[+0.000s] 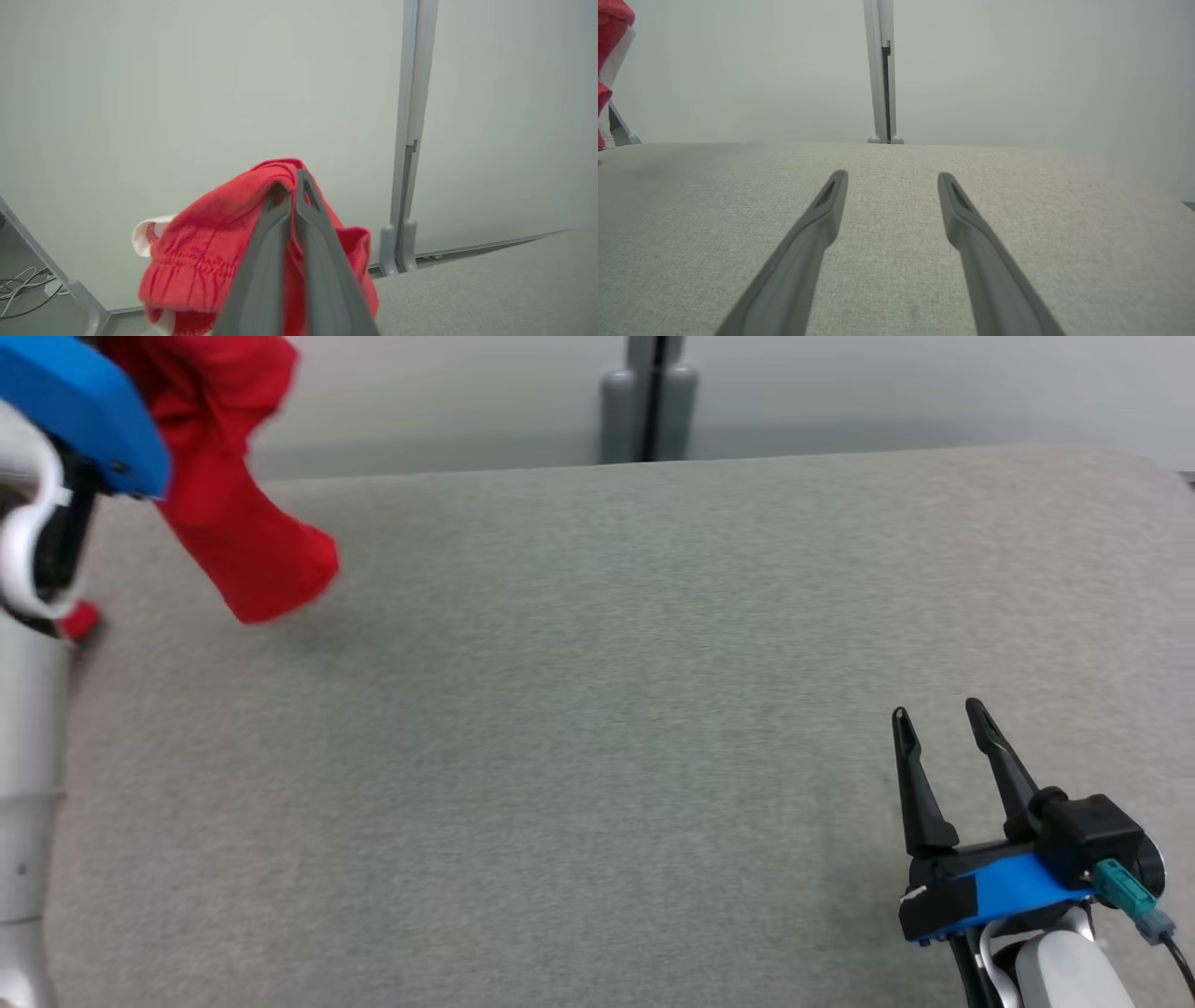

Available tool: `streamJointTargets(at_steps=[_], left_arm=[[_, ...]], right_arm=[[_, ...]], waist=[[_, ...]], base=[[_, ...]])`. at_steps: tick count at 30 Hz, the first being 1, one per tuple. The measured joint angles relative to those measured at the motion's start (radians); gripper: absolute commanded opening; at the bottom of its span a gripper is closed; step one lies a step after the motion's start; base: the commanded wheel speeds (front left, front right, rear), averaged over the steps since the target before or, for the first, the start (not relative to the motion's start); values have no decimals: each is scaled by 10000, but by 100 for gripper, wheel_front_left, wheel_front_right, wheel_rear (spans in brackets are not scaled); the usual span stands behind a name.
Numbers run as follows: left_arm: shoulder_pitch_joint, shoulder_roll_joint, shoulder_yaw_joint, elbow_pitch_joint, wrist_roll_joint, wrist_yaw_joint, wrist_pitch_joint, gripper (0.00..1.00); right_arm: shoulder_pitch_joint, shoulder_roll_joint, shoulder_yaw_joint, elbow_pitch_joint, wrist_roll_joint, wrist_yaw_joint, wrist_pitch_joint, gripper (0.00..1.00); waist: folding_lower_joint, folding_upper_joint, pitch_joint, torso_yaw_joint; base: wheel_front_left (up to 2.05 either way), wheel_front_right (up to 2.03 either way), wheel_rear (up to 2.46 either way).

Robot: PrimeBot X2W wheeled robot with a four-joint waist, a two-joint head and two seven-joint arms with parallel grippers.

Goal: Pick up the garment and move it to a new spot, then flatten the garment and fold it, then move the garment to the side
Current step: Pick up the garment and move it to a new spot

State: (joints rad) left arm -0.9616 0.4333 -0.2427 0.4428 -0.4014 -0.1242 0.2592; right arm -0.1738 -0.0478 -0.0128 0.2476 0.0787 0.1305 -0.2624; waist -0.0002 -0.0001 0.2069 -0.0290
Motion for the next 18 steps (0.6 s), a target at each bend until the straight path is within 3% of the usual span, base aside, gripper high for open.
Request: streamJointTargets(at_steps=[6,13,18], left_arm=[[757,-1110,-943,-12,-612,-4,272,0],[2002,-2980,-2226,1202,-945,-19,-819,0],[2973,-3676,-3557,2127,-1360,-52,-1442,0]], right_arm=[[204,-4,-121,81,153,0,-2,100],[340,-4,-121,79,330,0,-2,100],[195,-4,-12,4,495,0,-2,100]], waist=[[2,0,-60,-897],[2,0,158,-1746],[3,0,467,-2083]], base=[[0,0,0],[0,0,0],[0,0,0]])
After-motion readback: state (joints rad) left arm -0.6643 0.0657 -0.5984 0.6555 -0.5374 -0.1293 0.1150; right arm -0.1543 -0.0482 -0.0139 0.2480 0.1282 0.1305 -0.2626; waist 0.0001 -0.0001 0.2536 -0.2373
